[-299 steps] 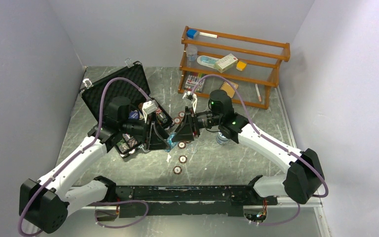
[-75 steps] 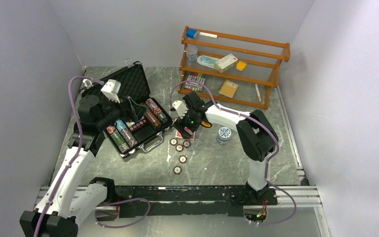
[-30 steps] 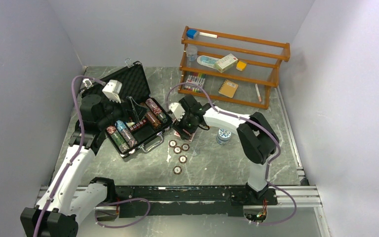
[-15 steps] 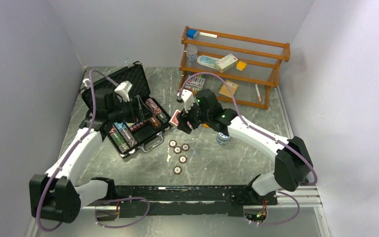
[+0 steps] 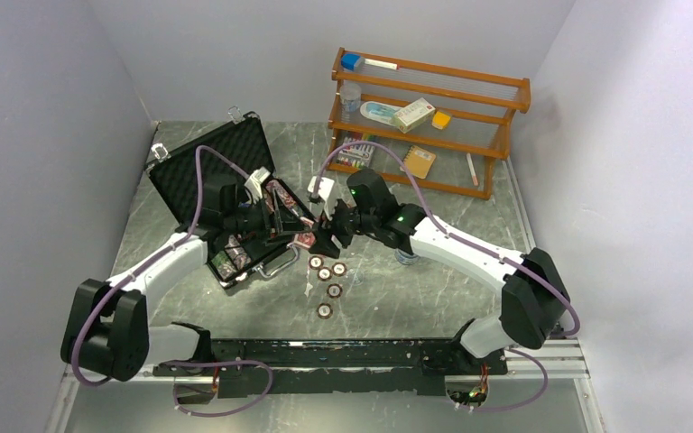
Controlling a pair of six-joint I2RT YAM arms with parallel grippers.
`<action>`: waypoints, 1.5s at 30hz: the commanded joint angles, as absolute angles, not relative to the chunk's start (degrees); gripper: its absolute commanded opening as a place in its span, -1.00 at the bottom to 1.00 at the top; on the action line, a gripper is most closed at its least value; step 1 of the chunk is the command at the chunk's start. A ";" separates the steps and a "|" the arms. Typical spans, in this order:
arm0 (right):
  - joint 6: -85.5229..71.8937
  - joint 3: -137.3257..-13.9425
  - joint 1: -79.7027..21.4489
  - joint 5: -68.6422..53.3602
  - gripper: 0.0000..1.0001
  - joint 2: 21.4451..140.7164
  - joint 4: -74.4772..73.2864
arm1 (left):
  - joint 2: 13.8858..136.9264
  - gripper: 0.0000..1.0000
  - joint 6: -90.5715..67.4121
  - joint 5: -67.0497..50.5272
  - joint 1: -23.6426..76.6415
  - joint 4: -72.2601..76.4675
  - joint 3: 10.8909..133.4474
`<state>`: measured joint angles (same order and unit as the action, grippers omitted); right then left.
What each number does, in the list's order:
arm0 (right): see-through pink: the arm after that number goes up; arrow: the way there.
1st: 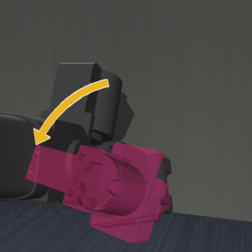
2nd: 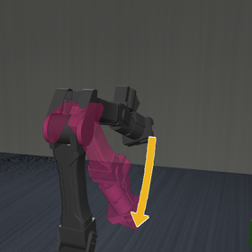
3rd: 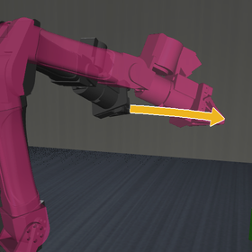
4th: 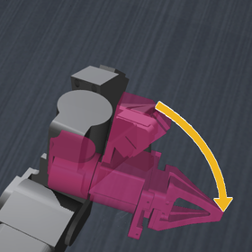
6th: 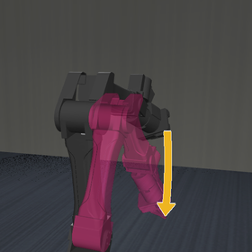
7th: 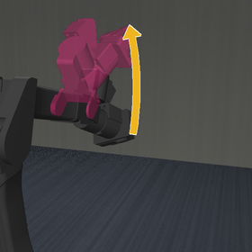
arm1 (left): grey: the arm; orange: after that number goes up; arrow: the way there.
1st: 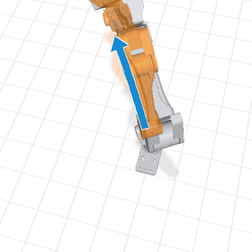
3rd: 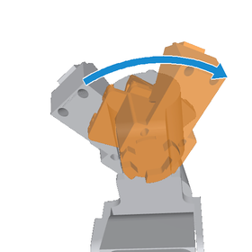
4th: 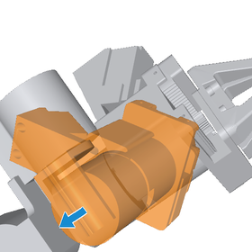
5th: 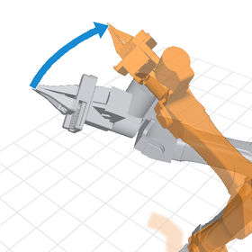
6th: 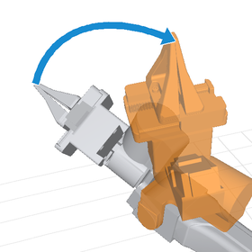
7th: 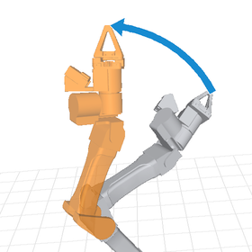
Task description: Pack up texas hold em set
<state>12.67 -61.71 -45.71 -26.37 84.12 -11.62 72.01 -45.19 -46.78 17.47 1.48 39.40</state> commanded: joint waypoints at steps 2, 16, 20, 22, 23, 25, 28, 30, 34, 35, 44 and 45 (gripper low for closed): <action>14.35 -63.46 -46.00 -28.25 0.09 84.16 -10.94 | 73.67 0.25 -49.56 -48.87 18.19 5.62 38.56; 12.33 -65.82 -46.77 -22.68 0.66 86.22 -14.02 | 72.54 -0.86 -50.30 -48.76 18.19 6.42 38.47; 11.97 -63.54 -46.81 -20.65 0.81 82.43 -11.29 | 68.61 -0.86 -48.63 -38.75 17.98 -0.88 39.94; 10.94 -62.04 -46.82 -18.73 0.84 79.76 -9.33 | 65.58 -0.86 -48.80 -30.92 17.72 -4.65 40.23; 10.27 -61.27 -46.77 -17.49 0.85 78.66 -8.19 | 63.91 -0.86 -49.26 -25.57 17.67 -7.17 40.31; 8.22 -59.61 -46.77 -14.80 0.85 76.42 -5.74 | 59.65 -0.86 -51.39 -14.69 17.62 -11.99 40.08; 4.89 -56.44 -46.70 -10.64 0.85 73.95 -2.25 | 55.81 -0.86 -57.29 -2.51 17.33 -17.81 39.94; 2.22 -54.74 -46.79 -8.47 0.84 72.83 -0.61 | 54.78 -0.86 -59.71 1.33 17.24 -19.04 39.99; -4.98 -51.32 -46.75 -7.30 0.79 70.67 3.26 | 56.22 -0.86 -63.05 5.33 17.23 -19.65 40.46; -6.72 -50.20 -46.73 -7.61 0.79 70.03 4.38 | 57.12 -0.86 -63.66 6.21 17.20 -20.35 40.79; -11.26 -44.74 -46.78 -11.08 0.77 67.05 8.02 | 63.68 -0.86 -63.41 10.14 17.07 -19.31 41.30; -10.88 -44.77 -46.78 -11.13 0.77 67.03 7.74 | 64.32 -0.86 -63.38 9.48 17.05 -18.21 41.12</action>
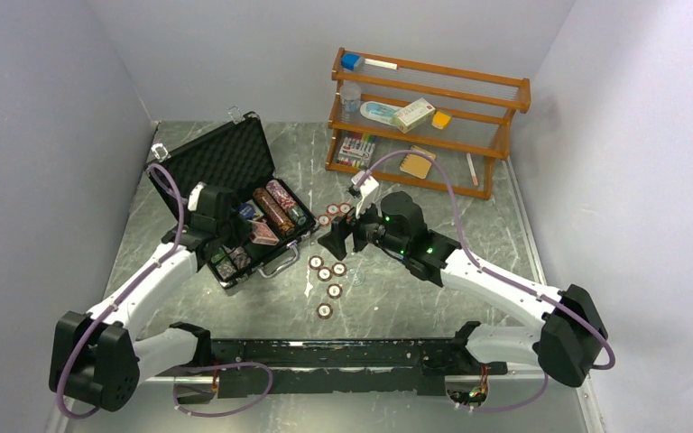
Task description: Pack up texas hold em set
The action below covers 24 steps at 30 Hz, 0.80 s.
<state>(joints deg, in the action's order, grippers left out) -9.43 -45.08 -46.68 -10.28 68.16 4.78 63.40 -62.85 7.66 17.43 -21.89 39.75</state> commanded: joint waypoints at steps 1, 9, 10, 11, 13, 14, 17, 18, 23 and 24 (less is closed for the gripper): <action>-10.49 -44.80 -46.76 -11.24 0.77 67.13 7.47 | 64.98 -0.86 -63.33 9.06 16.97 -17.42 41.08; -9.99 -45.05 -46.83 -11.61 0.77 68.34 6.85 | 68.11 -0.86 -62.74 9.83 16.79 -17.95 42.27; -10.02 -44.98 -46.73 -11.60 0.77 68.45 6.85 | 68.04 -0.86 -62.96 9.58 16.79 -18.31 42.22; -10.02 -44.98 -46.77 -11.66 0.77 68.65 6.86 | 67.96 -0.86 -63.08 9.02 16.79 -18.19 41.82; -10.02 -45.12 -46.83 -11.82 0.77 69.09 6.86 | 67.85 -0.86 -63.25 7.47 16.79 -16.65 40.68; -10.05 -45.23 -46.76 -11.95 0.77 69.39 6.93 | 67.90 -0.86 -63.15 6.28 16.74 -15.43 40.02; -10.32 -45.87 -46.81 -12.52 0.76 70.10 6.77 | 69.00 -0.84 -62.32 3.31 16.47 -11.70 38.21; -10.46 -46.06 -46.82 -12.68 0.76 70.32 6.58 | 69.71 -0.81 -62.16 2.57 16.32 -11.20 38.02; -10.54 -47.15 -46.83 -12.97 0.74 70.03 5.71 | 72.95 -0.66 -60.26 2.42 16.17 -11.46 39.63; -10.55 -47.05 -46.81 -12.76 0.75 69.85 5.83 | 73.33 -0.65 -60.14 2.94 16.18 -11.95 39.86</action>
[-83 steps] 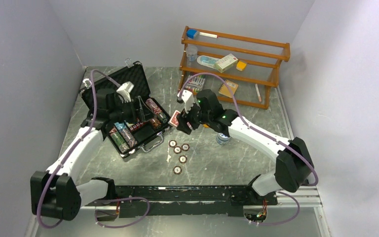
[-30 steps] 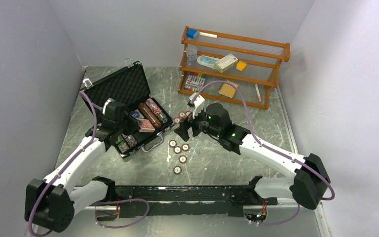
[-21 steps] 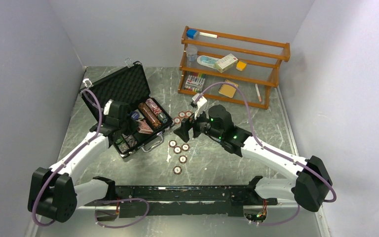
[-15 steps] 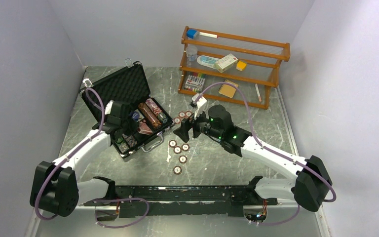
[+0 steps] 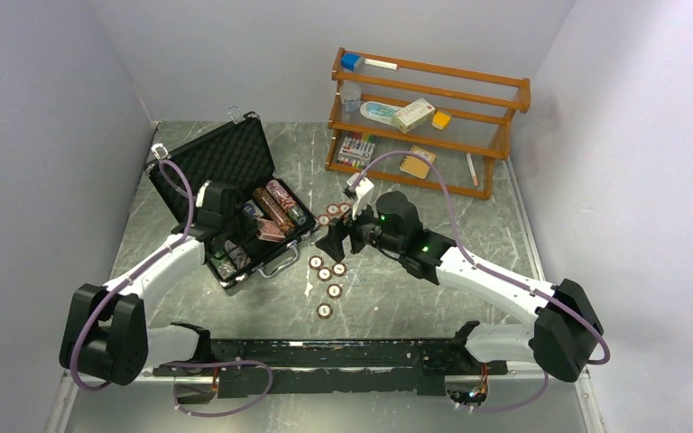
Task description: Pack up texas hold em set
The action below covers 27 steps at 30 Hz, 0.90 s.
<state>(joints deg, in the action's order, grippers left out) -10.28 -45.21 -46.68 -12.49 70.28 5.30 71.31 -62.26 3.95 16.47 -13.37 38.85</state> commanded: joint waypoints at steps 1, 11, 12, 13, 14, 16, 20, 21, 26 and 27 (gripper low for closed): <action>-10.48 -46.90 -46.82 -12.64 0.74 69.63 5.93 | 73.60 -0.64 -60.12 3.33 16.18 -12.30 39.97; -11.05 -46.85 -46.77 -13.34 0.74 69.87 6.12 | 69.20 -0.85 -59.77 5.72 16.15 -15.87 39.86; -11.10 -46.85 -46.84 -13.51 0.74 69.93 6.23 | 68.62 -0.86 -59.66 5.71 16.17 -16.35 40.03; -11.13 -46.89 -46.83 -13.52 0.74 69.96 6.24 | 68.13 -0.86 -59.42 5.63 16.17 -16.62 40.18; -11.16 -46.93 -46.83 -13.53 0.74 69.96 6.24 | 67.71 -0.86 -59.34 5.69 16.23 -17.14 40.34; -11.31 -46.84 -46.84 -13.50 0.74 69.96 6.30 | 67.07 -0.86 -59.11 6.03 16.19 -18.10 40.78; -11.65 -46.67 -46.80 -13.90 0.74 69.96 6.57 | 66.76 -0.83 -58.45 5.62 16.17 -17.66 40.48; -11.76 -46.71 -46.81 -13.95 0.74 69.92 6.54 | 67.06 -0.81 -58.33 5.33 16.17 -17.60 40.50; -11.95 -46.76 -46.79 -13.98 0.73 69.79 6.45 | 69.14 -0.71 -56.89 5.16 16.17 -15.98 40.31; -11.95 -46.76 -46.81 -13.90 0.74 69.72 6.42 | 69.61 -0.68 -56.53 4.87 16.17 -15.13 40.07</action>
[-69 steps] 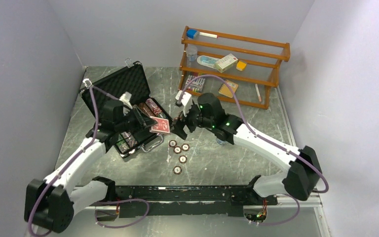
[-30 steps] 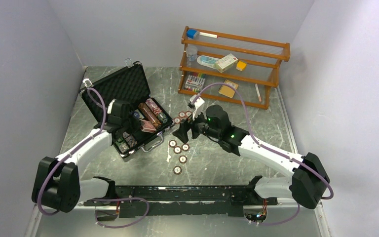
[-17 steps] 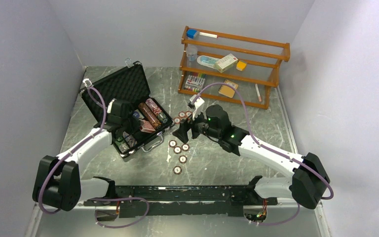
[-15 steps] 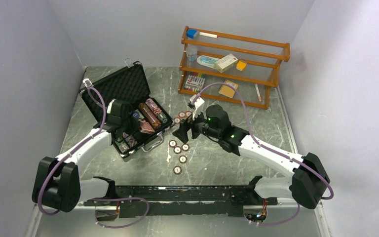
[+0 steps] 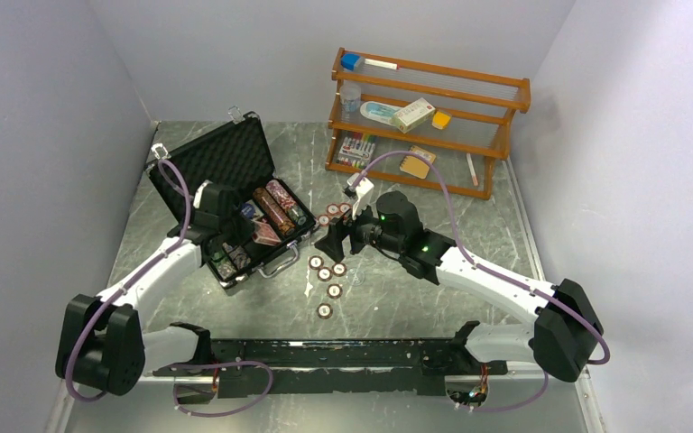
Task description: Pack up texas hold em set
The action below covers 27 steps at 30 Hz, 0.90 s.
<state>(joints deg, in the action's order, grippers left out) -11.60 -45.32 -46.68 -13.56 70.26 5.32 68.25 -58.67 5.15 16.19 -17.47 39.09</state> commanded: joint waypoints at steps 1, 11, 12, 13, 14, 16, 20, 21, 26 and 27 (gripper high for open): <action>-11.95 -46.76 -46.82 -13.84 0.74 69.70 6.42 | 70.18 -0.65 -56.20 4.42 16.17 -14.27 39.93; -11.81 -46.20 -46.82 -13.89 0.73 69.02 6.90 | 74.07 -0.09 -54.18 2.46 16.18 -12.14 40.54; -11.69 -46.16 -46.79 -13.89 0.73 68.95 6.94 | 73.90 0.00 -53.91 2.79 16.19 -12.47 40.64; -11.69 -46.14 -46.79 -13.88 0.73 68.91 7.02 | 73.60 0.07 -53.74 3.02 16.17 -12.87 40.95; -11.62 -46.08 -46.78 -13.87 0.73 68.95 7.11 | 73.30 0.15 -53.52 3.38 16.18 -13.55 41.24; -11.59 -46.10 -46.83 -13.96 0.73 69.05 7.18 | 72.80 0.26 -53.31 4.85 16.22 -15.85 42.01; -11.77 -46.07 -46.80 -14.30 0.73 69.17 7.60 | 71.86 0.44 -53.37 9.00 16.20 -20.64 43.27; -11.77 -46.06 -46.77 -14.40 0.73 69.24 7.64 | 71.67 0.48 -53.37 9.73 16.20 -21.41 43.33; -11.86 -45.95 -46.79 -14.26 0.73 69.26 7.64 | 70.94 0.70 -52.64 11.35 16.19 -22.57 42.92; -11.92 -45.92 -46.76 -14.22 0.73 69.26 7.57 | 70.87 0.70 -52.60 11.42 16.17 -22.71 42.78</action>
<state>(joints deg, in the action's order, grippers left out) -11.66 -45.32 -46.68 -13.98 70.22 6.13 72.20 -53.78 8.60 16.19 -20.40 41.65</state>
